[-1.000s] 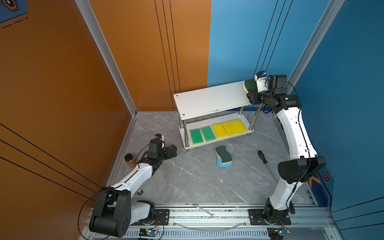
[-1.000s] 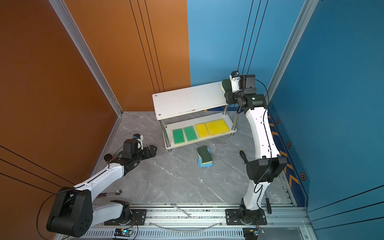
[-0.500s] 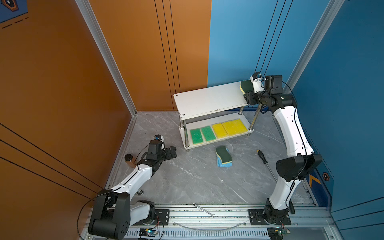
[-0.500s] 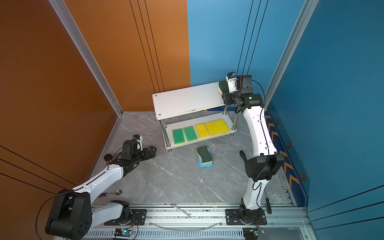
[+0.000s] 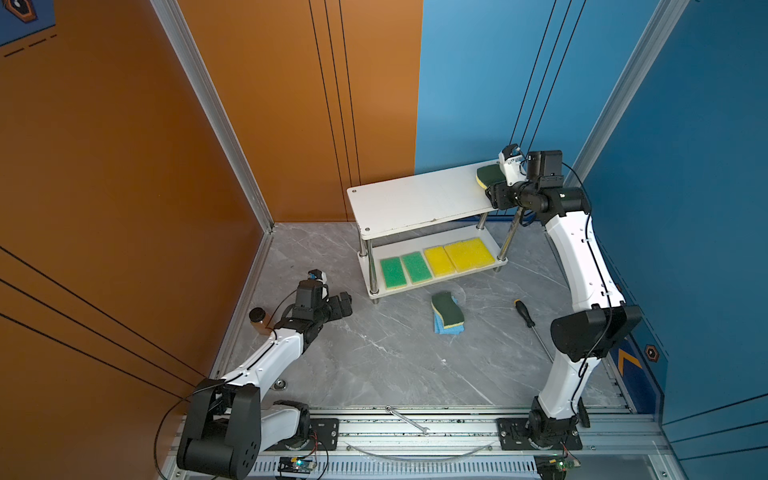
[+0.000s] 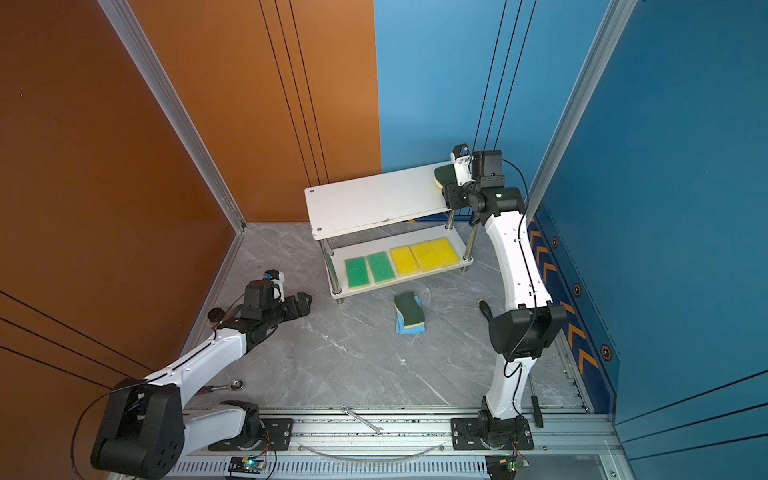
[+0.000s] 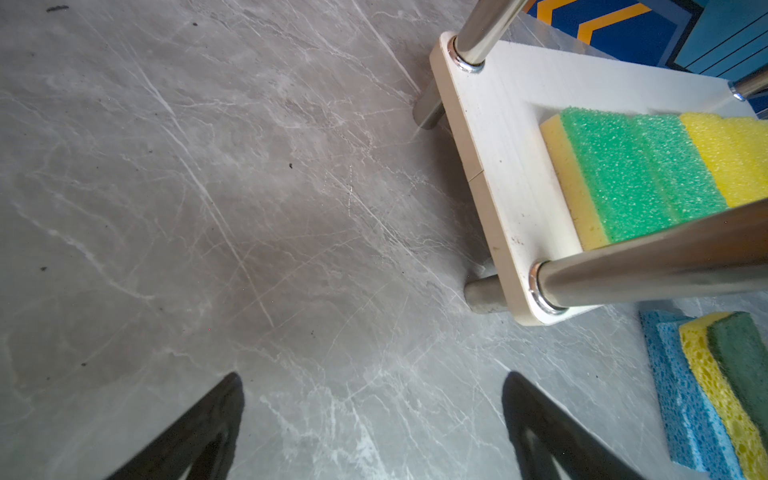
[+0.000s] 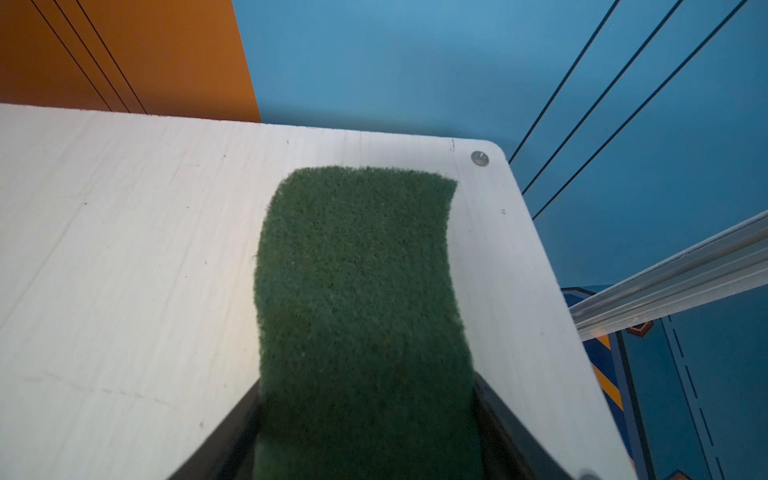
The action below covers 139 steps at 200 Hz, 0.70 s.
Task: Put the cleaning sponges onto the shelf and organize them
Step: 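Lower the dark green pad onto the top shelf surface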
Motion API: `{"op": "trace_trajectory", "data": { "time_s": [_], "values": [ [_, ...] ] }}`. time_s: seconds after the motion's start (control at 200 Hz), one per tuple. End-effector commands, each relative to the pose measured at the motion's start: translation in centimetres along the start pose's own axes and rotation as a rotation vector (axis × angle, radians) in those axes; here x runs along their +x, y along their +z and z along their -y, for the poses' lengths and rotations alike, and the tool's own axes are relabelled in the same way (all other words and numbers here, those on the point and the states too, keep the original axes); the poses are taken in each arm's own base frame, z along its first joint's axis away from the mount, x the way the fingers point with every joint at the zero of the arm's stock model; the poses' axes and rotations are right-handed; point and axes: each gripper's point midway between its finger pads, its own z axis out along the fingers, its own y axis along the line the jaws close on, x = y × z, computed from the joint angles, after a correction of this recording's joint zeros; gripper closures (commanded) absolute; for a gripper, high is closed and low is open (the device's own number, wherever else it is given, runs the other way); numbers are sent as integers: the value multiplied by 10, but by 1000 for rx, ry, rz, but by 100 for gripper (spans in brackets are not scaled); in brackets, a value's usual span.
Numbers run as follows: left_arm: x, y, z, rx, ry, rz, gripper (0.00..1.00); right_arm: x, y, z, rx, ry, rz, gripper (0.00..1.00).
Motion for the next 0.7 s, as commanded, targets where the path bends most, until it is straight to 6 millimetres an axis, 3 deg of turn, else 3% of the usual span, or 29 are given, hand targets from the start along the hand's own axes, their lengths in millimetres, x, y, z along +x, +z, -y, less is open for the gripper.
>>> {"op": "trace_trajectory", "data": {
  "time_s": [0.0,0.24,0.386,0.691],
  "values": [
    [3,-3,-8,-26,4,-2,2,12,13,-5,-15,-11,-45,31],
    [3,-3,-7,-22,2,-1,2,10,10,-6,-16,-9,-37,25],
    [4,-3,-8,-24,1,-3,2,5,6,-2,7,0,-22,13],
    [0,-1,-6,-11,-4,4,2,-10,-20,-1,2,13,28,7]
  ]
}}
